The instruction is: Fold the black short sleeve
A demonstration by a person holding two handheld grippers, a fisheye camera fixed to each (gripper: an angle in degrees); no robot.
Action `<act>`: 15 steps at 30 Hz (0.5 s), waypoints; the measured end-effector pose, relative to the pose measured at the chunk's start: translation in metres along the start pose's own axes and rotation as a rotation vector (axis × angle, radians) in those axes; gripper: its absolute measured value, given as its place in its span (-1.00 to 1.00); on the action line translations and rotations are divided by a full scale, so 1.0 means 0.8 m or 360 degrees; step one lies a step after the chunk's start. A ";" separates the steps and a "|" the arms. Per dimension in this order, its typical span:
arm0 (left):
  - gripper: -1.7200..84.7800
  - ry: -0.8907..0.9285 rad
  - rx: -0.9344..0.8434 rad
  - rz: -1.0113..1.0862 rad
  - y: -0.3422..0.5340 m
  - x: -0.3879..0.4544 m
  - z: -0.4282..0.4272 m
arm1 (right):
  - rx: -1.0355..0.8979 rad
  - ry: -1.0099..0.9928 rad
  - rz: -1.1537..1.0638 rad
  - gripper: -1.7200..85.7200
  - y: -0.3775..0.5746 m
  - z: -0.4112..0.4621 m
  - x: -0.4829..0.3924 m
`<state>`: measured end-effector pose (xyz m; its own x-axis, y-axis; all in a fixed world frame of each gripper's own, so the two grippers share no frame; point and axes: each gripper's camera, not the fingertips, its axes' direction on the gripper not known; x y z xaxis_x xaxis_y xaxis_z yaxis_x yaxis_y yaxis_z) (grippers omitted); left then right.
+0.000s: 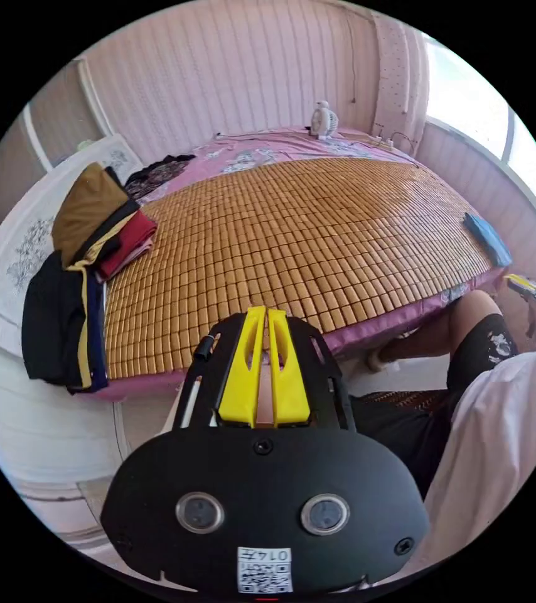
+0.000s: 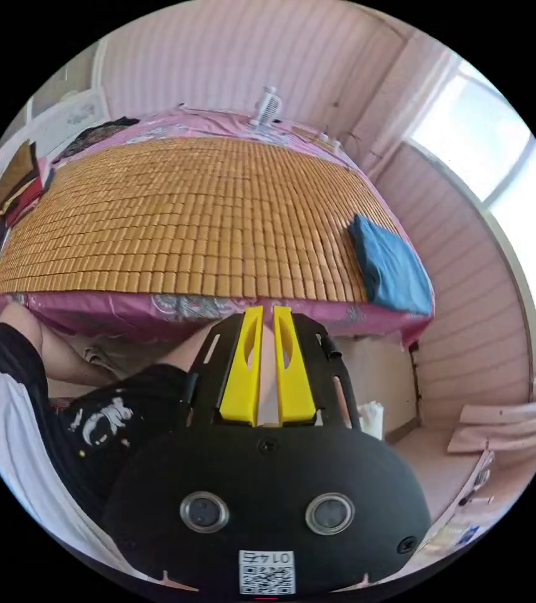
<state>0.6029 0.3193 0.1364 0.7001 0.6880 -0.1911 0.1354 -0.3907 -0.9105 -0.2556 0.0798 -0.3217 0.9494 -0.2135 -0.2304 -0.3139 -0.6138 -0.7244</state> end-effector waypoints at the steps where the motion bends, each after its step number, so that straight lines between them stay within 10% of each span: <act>1: -0.98 -0.0003 -0.0009 -0.0129 0.042 -0.015 -0.013 | 0.0102 -0.0040 -0.0138 -0.90 -0.042 -0.021 -0.028; 7: -0.98 -0.0147 0.0092 -0.0331 0.230 -0.030 -0.076 | 0.0588 -0.0426 -0.0634 -0.90 -0.165 -0.147 -0.180; 15: -0.98 -0.0044 0.0452 -0.0473 0.449 -0.059 -0.130 | 0.0418 -0.0830 -0.1483 -0.86 -0.166 -0.212 -0.306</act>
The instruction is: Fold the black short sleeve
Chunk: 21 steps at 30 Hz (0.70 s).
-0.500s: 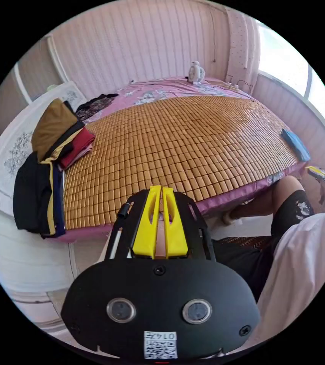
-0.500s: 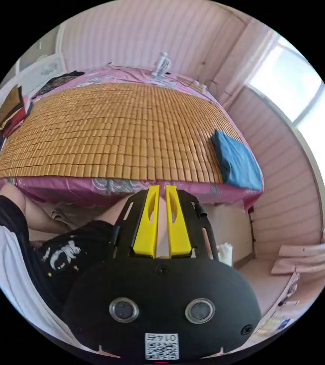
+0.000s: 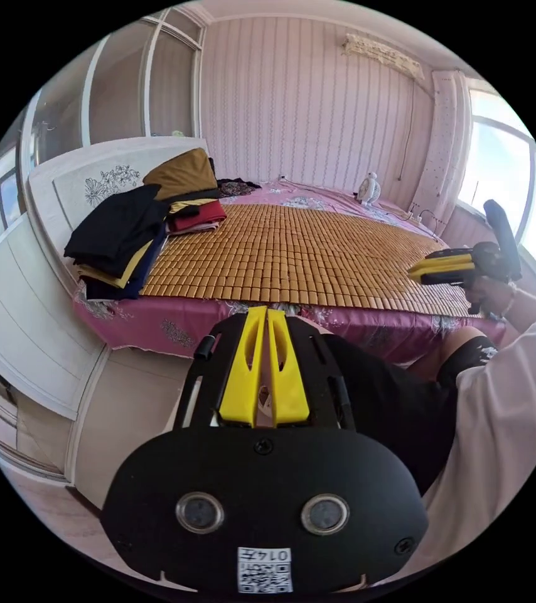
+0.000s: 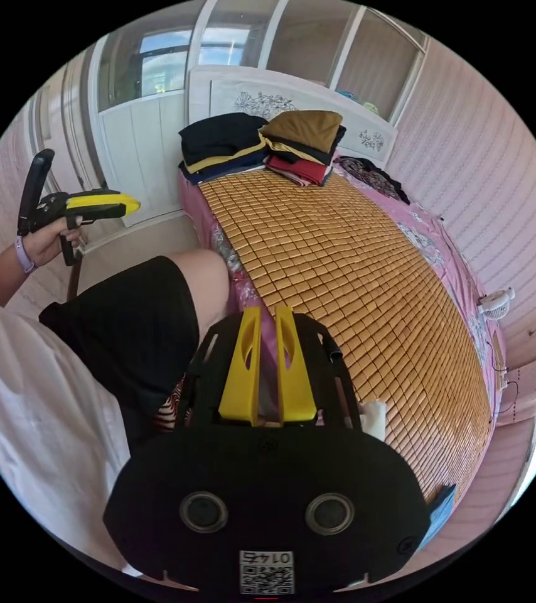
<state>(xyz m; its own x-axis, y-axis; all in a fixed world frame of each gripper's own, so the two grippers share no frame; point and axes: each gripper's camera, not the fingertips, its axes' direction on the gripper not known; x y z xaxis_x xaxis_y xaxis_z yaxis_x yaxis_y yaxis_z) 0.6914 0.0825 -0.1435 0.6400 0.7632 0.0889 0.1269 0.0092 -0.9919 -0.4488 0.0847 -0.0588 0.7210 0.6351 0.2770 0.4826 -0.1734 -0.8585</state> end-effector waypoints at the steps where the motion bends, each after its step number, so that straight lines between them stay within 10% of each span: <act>1: -0.98 0.0034 0.0056 -0.0071 0.022 -0.020 -0.017 | 0.0023 -0.0046 -0.0013 -0.86 -0.005 -0.009 0.000; 10: -0.98 0.0691 0.0812 -0.0769 0.145 -0.226 -0.143 | 0.0115 -0.0275 0.0172 -0.82 -0.020 -0.072 0.045; 21: -0.98 0.0604 0.1331 -0.0960 0.259 -0.409 -0.202 | 0.0125 -0.0234 0.0194 -0.68 -0.072 -0.121 0.106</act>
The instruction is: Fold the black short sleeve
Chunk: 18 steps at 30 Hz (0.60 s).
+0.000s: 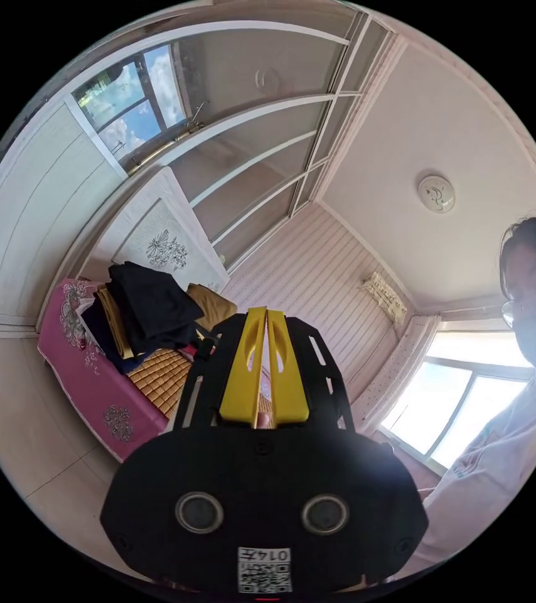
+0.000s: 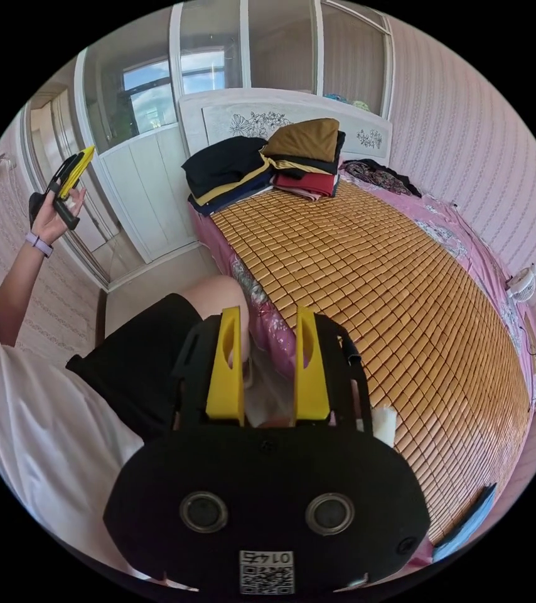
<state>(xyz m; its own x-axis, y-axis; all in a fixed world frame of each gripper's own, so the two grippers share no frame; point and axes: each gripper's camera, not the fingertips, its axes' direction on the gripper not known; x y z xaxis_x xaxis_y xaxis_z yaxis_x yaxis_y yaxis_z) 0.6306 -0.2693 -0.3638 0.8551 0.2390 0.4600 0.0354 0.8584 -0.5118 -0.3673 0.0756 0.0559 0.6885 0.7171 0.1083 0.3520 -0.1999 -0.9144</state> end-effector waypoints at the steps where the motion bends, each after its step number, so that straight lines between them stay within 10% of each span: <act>1: -0.98 -0.0014 0.0006 0.0011 -0.004 -0.015 -0.006 | 0.0019 -0.0008 -0.0030 -0.67 -0.014 -0.005 0.003; 18: -0.98 0.0198 0.0150 0.0104 -0.020 -0.210 0.016 | 0.0171 -0.0262 -0.0552 -0.65 -0.256 0.019 0.006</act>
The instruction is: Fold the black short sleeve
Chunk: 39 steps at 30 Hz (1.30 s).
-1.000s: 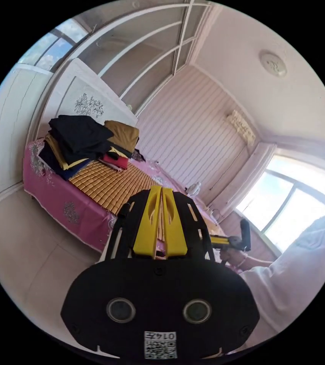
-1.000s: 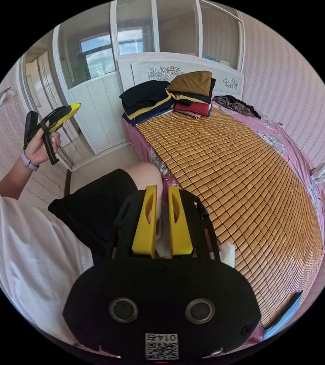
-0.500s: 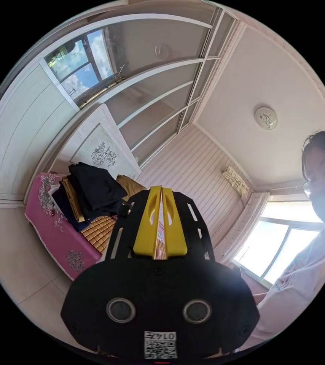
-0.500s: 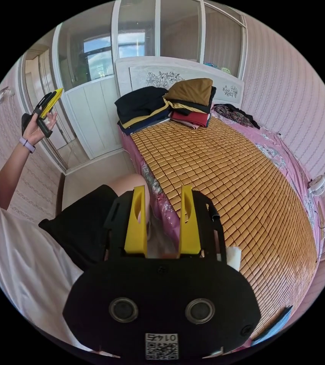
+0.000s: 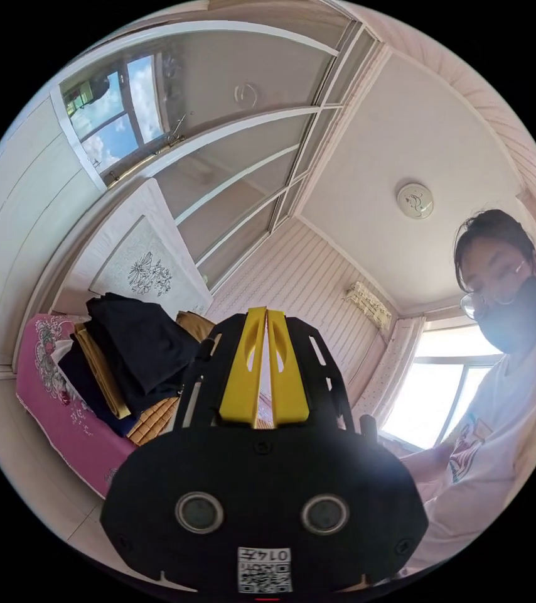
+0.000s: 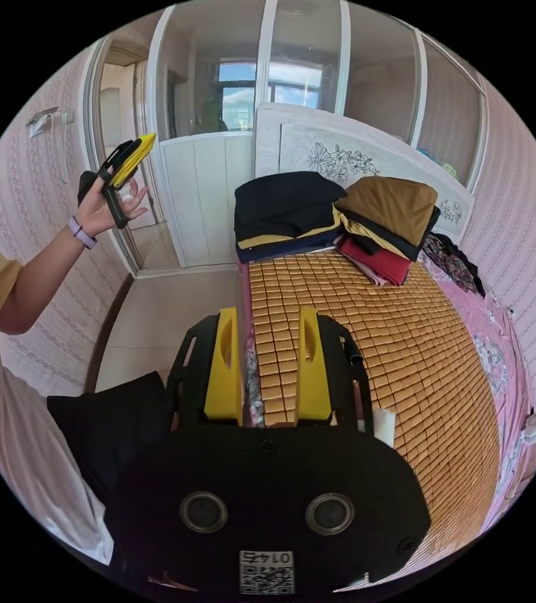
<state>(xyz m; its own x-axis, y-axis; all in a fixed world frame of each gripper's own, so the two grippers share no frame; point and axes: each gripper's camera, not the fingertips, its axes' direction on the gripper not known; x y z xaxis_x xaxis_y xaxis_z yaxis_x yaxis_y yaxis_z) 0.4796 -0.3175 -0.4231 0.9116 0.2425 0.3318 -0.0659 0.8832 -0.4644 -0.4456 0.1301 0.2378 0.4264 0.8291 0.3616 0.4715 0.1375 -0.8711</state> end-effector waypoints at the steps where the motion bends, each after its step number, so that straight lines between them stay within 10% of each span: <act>1: -0.98 0.0002 0.0019 -0.0015 0.001 -0.018 0.003 | 0.0008 -0.0032 -0.0029 -0.65 -0.018 0.008 0.009; 25: -0.52 -0.0268 0.0104 -0.0607 0.093 -0.372 0.157 | 0.0016 -0.0082 0.0137 -0.63 -0.321 0.213 0.213; 39: -0.90 -0.0564 -0.0128 -0.0674 0.109 -0.414 0.250 | 0.0025 -0.0422 0.0243 -0.89 -0.300 0.163 0.233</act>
<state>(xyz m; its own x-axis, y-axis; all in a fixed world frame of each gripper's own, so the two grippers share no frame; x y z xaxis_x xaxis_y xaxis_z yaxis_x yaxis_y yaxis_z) 0.0909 -0.2408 -0.4094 0.6586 0.0053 0.7525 0.3204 0.9029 -0.2867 -0.5799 0.3221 0.4706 0.2740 0.9531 0.1284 0.4044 0.0070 -0.9145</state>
